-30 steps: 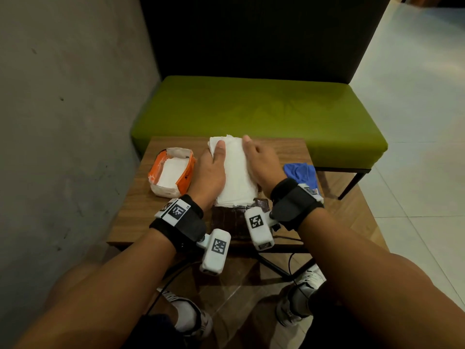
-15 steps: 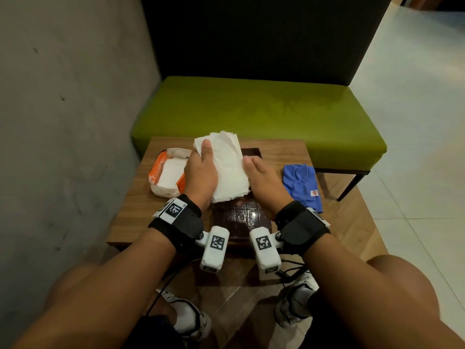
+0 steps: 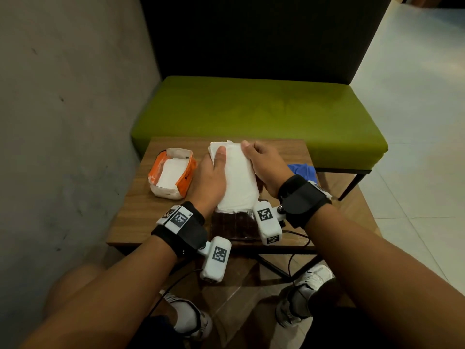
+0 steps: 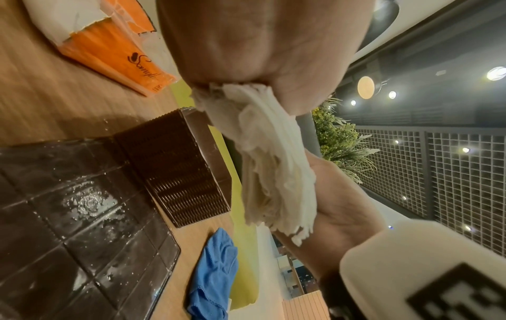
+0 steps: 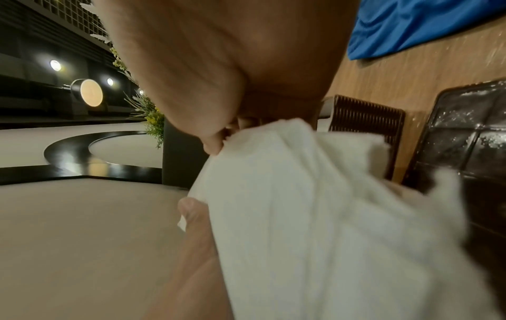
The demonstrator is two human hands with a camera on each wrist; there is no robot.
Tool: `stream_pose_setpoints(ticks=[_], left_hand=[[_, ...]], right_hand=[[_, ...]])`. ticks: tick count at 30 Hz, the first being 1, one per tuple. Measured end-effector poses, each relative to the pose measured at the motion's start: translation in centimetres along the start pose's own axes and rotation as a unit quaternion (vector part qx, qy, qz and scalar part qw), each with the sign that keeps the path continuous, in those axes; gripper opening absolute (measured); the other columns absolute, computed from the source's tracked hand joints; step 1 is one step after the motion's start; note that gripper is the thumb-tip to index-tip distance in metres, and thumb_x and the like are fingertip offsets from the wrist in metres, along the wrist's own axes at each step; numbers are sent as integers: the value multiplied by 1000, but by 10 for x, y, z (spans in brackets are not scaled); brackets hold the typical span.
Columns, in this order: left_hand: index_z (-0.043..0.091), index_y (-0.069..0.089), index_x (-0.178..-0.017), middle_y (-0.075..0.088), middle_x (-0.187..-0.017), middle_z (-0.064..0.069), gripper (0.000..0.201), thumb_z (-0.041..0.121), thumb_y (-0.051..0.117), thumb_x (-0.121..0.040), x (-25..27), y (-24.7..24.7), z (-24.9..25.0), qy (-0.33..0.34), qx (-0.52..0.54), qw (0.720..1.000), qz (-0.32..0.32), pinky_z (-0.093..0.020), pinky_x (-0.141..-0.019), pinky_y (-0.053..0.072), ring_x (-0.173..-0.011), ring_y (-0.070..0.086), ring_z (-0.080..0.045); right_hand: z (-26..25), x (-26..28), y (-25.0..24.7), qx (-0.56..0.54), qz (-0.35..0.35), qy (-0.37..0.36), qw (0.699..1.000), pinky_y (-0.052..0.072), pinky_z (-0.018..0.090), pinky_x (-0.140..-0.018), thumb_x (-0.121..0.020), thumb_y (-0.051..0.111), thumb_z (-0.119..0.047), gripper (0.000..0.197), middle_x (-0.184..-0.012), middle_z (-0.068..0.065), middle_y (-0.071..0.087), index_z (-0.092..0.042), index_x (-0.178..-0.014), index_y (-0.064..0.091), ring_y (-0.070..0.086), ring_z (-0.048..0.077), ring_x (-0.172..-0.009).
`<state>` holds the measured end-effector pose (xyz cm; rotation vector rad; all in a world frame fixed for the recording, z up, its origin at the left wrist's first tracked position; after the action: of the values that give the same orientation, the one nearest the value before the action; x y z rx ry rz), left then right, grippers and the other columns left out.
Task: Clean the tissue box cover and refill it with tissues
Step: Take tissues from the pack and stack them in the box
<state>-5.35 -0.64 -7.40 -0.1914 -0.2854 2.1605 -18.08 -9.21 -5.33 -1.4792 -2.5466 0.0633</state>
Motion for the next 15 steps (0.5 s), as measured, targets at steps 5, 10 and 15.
stream_pose_setpoints(ticks=[5,10,15], left_hand=[[34,62,-100,73,-105,11,42,66,36,-108,-1,3,-2,-15,18,1000,15,-40,-98,55,-107,71,-18],[23,62,-126,72,-112,4,40,52,36,-115,-5,-1,2,-40,52,997,29,-34,-93,55,-107,70,-18],[12,67,-126,77,-111,-7,55,57,36,-114,-9,-5,-10,-98,63,993,19,-39,-86,61,-101,75,-22]], right_hand=[[3,3,3,-67,64,17,996,51,40,-75,-113,45,-35,34,-92,15,67,-9,-99,63,62,25,-85],[17,30,13,-166,-89,95,977,58,50,-105,-103,62,-51,50,-120,10,79,-10,-130,70,75,31,-115],[31,25,8,-146,-44,65,986,56,58,-106,-101,72,-27,33,-120,17,78,-5,-124,68,74,39,-116]])
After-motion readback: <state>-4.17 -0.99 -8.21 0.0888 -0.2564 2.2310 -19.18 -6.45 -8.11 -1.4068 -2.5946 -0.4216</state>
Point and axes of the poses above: each hand's wrist, its own x-axis away from the middle knuckle, its own y-axis out of the palm, z = x × y, the point moved 2 cm from there along -x, towards the middle knuckle
